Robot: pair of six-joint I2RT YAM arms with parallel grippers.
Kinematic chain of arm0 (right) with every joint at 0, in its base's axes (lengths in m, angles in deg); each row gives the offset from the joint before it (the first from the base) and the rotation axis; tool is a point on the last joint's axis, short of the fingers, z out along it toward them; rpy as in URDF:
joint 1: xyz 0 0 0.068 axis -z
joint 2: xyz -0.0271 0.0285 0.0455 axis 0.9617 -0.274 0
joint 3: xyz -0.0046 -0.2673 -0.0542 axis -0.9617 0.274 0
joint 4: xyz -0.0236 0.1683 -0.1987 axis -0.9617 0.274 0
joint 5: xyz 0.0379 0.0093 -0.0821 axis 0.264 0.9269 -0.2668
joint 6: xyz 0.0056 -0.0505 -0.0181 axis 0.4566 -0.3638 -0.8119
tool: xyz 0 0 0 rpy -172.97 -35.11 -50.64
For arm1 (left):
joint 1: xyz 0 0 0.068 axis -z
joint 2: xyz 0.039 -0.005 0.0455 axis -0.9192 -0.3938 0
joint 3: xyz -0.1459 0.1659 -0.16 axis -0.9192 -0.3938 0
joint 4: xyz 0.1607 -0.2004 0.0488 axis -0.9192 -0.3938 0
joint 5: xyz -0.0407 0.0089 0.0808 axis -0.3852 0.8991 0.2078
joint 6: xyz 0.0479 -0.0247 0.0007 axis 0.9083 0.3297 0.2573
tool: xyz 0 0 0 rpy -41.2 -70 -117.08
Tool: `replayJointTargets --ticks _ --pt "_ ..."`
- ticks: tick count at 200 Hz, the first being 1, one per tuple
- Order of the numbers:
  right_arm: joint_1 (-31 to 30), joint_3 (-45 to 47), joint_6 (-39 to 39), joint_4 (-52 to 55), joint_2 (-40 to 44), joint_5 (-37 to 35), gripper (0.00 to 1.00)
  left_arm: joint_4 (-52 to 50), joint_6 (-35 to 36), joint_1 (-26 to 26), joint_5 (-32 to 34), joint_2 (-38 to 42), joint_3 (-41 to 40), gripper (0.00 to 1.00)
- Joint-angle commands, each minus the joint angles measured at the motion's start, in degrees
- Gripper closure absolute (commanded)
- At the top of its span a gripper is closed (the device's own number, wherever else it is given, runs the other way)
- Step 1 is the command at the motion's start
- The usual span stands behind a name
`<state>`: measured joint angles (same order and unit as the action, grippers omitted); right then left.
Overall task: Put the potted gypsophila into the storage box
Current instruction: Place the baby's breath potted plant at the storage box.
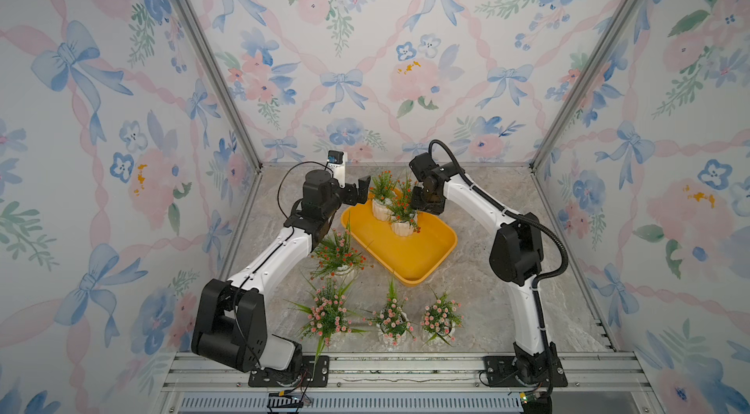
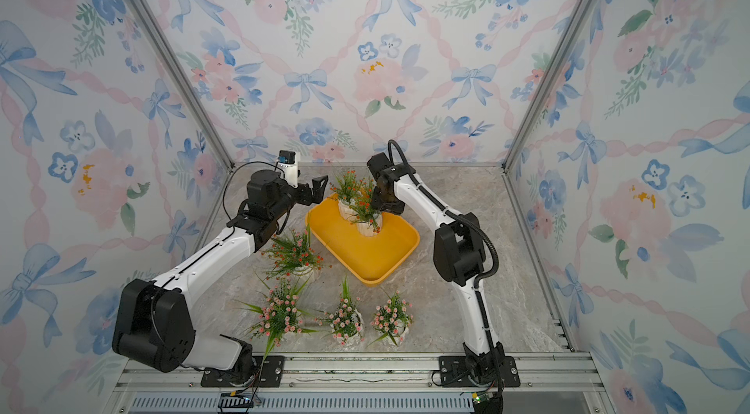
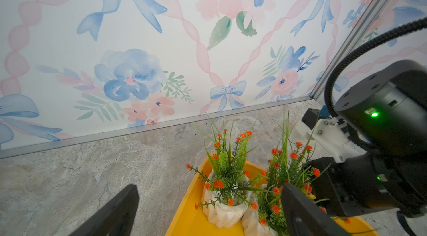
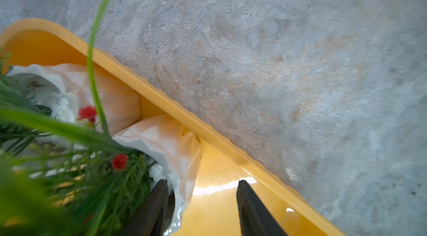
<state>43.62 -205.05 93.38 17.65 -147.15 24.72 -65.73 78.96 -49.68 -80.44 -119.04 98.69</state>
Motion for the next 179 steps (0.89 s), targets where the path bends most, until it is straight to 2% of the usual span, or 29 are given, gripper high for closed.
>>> replayJointTargets --ticks 1,37,89,131,179 --pt "-0.28 3.22 1.70 -1.95 5.36 -3.64 0.44 -0.26 1.68 -0.92 -1.65 2.06 -1.19 0.02" --pt "-0.11 13.48 4.61 -9.07 13.60 -6.65 0.34 -0.24 2.33 -1.81 -3.61 3.12 -2.20 0.02" --pt "0.16 29.76 9.84 -14.51 25.76 -10.45 0.30 -0.20 2.72 -2.01 -6.63 3.48 -2.96 0.02" --pt "-1.05 40.47 13.89 -15.29 34.40 -17.00 0.24 -0.15 2.25 -1.94 -8.61 2.95 -1.96 0.02" --pt "-2.10 47.11 14.82 -8.42 43.25 -16.53 0.24 -0.11 -0.55 -0.53 -8.04 3.53 -2.28 0.02"
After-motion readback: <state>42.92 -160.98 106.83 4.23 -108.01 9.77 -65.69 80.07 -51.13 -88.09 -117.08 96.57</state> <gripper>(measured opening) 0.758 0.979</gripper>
